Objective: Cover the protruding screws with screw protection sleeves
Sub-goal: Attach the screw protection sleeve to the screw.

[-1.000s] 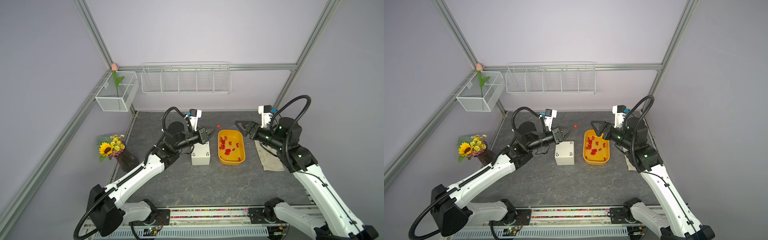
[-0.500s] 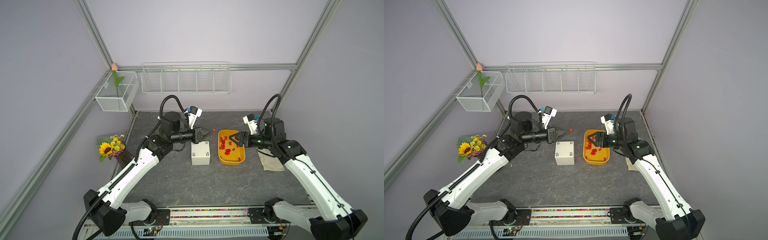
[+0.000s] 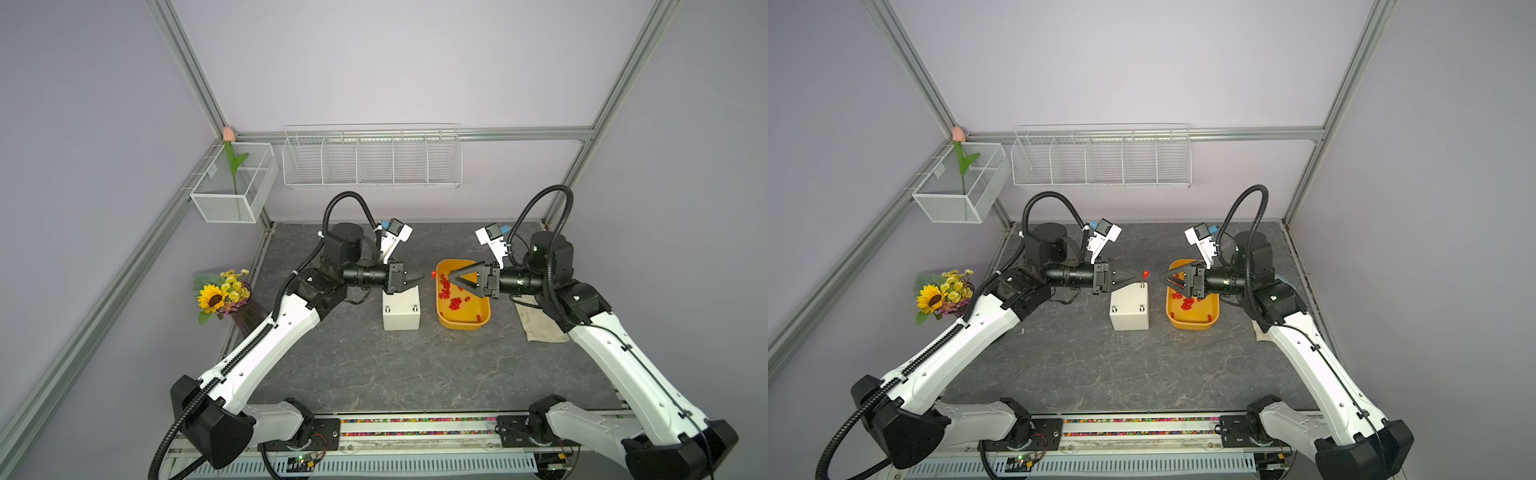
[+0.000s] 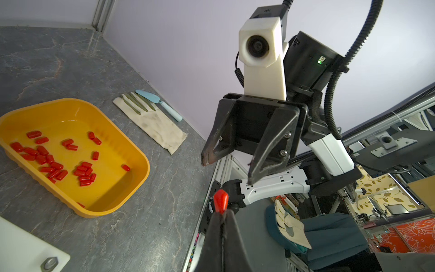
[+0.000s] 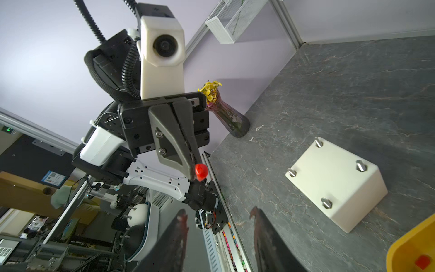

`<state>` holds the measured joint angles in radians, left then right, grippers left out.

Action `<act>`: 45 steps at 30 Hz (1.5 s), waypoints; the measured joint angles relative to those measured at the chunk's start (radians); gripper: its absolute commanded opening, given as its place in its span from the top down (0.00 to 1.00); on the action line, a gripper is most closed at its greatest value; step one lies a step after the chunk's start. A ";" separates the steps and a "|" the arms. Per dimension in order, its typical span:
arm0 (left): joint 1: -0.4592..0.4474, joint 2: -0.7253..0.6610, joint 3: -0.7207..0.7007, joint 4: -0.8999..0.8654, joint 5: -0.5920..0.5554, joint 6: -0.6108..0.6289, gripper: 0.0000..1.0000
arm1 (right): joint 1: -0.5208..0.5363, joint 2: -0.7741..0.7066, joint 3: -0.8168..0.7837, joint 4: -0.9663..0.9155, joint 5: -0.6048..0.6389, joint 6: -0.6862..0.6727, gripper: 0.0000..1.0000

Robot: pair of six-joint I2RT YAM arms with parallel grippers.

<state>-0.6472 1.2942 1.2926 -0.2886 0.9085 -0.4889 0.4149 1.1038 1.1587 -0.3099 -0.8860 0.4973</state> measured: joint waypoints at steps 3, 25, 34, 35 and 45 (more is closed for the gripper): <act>0.000 0.000 -0.004 0.015 0.014 -0.005 1.00 | 0.020 0.011 0.003 0.030 -0.011 0.013 0.56; -0.003 0.000 -0.023 0.053 0.036 -0.026 1.00 | 0.072 0.061 0.040 0.095 -0.021 0.049 0.58; -0.009 0.000 -0.023 0.053 0.039 -0.026 1.00 | 0.074 0.061 0.052 0.097 -0.021 0.048 0.67; -0.010 0.000 -0.023 0.053 0.039 -0.026 1.00 | 0.074 0.061 0.052 0.097 -0.021 0.048 0.68; -0.010 -0.002 -0.023 0.053 0.039 -0.026 1.00 | 0.074 0.061 0.053 0.083 -0.012 0.025 0.77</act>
<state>-0.6575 1.2919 1.2697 -0.2359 0.9474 -0.5152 0.4892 1.1652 1.2118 -0.2268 -0.8978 0.5224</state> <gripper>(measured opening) 0.049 0.246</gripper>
